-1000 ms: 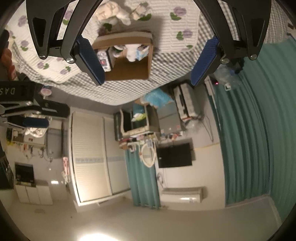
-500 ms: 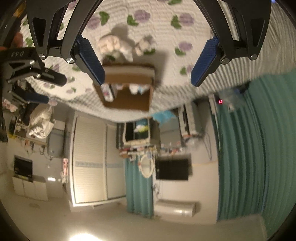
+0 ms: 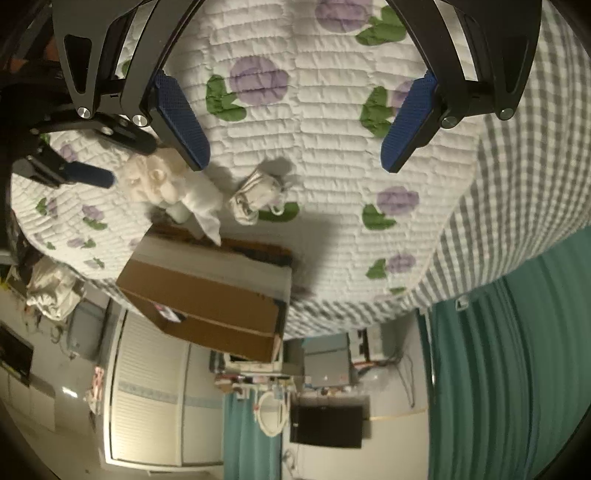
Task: Organize soft objects
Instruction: 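Grasp the white fluffy cloth with the left tool while the right grasps the cream lace cloth, then carry both cloths over the box and release them inside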
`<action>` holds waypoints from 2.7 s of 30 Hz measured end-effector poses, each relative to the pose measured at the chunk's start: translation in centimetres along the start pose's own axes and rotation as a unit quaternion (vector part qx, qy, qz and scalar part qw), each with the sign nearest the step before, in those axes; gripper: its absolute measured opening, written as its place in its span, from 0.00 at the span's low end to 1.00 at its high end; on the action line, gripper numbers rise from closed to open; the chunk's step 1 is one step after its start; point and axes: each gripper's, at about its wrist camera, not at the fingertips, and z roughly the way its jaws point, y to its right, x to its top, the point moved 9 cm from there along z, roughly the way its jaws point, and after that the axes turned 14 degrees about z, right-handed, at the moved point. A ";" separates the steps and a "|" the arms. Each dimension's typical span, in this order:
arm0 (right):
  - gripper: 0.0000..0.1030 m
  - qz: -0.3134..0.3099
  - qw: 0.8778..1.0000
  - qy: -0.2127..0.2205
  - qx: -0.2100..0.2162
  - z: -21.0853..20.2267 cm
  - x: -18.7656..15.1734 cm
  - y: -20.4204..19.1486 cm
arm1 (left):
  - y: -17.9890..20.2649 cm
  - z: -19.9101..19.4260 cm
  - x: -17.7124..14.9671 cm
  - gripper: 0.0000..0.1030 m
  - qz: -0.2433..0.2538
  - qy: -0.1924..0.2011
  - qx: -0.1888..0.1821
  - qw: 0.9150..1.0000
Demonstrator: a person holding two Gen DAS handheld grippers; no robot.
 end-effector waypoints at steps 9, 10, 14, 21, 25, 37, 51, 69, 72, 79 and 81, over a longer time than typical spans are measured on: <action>0.12 0.011 1.000 -0.010 0.022 1.1 -0.5 0.2 | 0.3 1.1 -0.9 0.92 0.017 -0.009 0.004 1.000; 0.10 0.013 1.000 -0.006 0.027 0.7 -0.2 0.1 | 0.5 1.0 -0.9 0.92 0.020 -0.009 0.003 1.000; 0.07 0.012 0.999 0.020 0.032 -2.1 0.9 0.6 | 2.2 0.8 -0.7 0.92 0.032 -0.008 -0.015 0.999; 0.06 0.049 0.997 0.051 0.019 -4.6 3.1 4.4 | 6.0 2.7 0.4 0.91 0.042 -0.019 -0.040 0.998; 0.06 0.054 0.997 0.059 -0.007 -3.9 4.3 6.2 | 7.6 5.5 1.5 0.81 0.042 -0.028 -0.058 0.997; 0.06 0.066 0.996 0.056 -0.014 -1.1 4.7 7.5 | 7.4 10.0 1.2 0.36 0.035 -0.040 -0.083 0.995; 0.06 0.074 0.994 0.073 0.019 -7.6 3.9 5.1 | 7.1 -0.2 1.1 0.34 0.063 -0.008 -0.086 0.994; 0.06 -0.038 0.986 0.157 0.049 -20.1 15.7 -2.3 | 3.7 -8.6 14.8 0.34 0.057 0.101 -0.060 0.991; 0.06 -0.045 0.983 0.166 0.060 -19.6 18.4 -3.1 | 3.1 -7.9 16.9 0.34 0.056 0.110 -0.053 0.991; 0.06 -0.076 0.981 0.168 0.055 -14.5 23.2 -4.2 | 2.1 -2.0 20.7 0.34 0.067 0.109 -0.027 0.991; 0.06 -0.071 0.982 0.167 0.055 -12.0 24.4 -3.9 | 2.1 0.3 20.9 0.34 0.073 0.100 -0.021 0.992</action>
